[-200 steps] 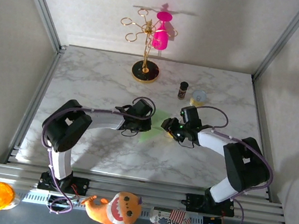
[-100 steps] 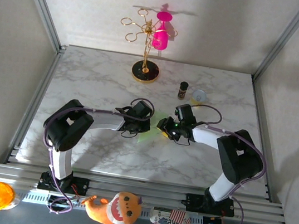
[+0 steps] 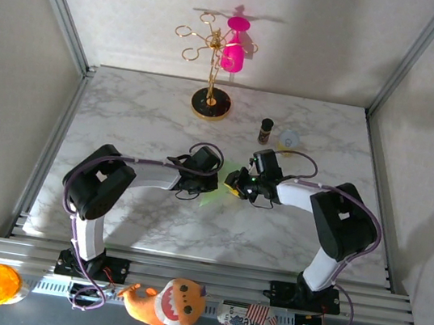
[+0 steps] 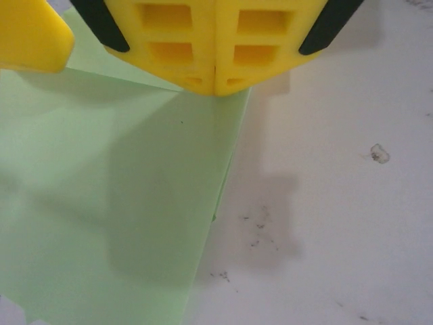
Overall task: Fold a paper plane with a square sheet of paper (pick it up from the middle)
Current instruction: Fold the wing for the fifth time at the center of the table.
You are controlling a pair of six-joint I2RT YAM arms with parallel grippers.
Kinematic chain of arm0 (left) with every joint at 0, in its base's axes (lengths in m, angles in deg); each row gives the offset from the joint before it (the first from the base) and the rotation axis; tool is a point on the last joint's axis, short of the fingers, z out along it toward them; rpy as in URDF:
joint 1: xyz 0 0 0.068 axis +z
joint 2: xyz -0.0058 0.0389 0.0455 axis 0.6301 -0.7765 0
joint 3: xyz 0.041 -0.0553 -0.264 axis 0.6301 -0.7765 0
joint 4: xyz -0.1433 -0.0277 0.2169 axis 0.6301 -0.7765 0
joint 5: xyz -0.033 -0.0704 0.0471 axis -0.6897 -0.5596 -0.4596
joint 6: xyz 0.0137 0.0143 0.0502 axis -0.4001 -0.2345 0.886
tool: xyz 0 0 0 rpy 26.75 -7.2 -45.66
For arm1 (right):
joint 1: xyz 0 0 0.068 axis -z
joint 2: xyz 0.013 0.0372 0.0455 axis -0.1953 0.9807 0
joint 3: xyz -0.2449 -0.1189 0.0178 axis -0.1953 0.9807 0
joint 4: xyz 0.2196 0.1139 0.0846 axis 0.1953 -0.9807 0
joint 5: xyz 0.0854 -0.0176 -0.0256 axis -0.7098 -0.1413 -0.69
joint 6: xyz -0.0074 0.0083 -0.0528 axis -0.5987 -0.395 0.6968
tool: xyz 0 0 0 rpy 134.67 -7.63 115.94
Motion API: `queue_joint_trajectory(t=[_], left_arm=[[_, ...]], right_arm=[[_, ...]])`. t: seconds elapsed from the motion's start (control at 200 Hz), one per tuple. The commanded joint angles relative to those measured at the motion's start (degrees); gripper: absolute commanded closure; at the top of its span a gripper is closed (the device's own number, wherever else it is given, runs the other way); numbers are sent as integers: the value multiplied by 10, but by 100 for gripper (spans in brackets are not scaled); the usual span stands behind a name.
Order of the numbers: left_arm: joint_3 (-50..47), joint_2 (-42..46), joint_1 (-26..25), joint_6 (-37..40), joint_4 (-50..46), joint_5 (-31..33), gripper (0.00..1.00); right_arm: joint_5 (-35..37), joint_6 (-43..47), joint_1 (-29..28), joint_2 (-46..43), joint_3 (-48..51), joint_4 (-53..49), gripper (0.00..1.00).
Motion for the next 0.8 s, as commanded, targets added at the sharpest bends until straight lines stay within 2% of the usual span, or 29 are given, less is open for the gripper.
queue_joint_trajectory(t=[0.0, 0.19, 0.355, 0.586, 0.676, 0.796], left_arm=[[-20, 6, 9, -4, -25, 10, 95], [-21, 12, 12, -2, -25, 8, 95], [-22, 40, 16, 11, -21, 13, 92], [-62, 136, 6, 104, 60, 28, 67], [-94, 163, -2, 154, 117, 23, 60], [-144, 187, -21, 229, 205, 30, 44]], right_arm=[[-15, -5, -4, 18, -9, 2, 73], [-11, -9, -3, 18, -8, 11, 81], [13, -9, -1, 0, -3, 10, 92], [100, -18, 1, -68, 20, -11, 98], [123, -40, 2, -88, 31, -23, 99], [137, -81, 4, -108, 48, -34, 99]])
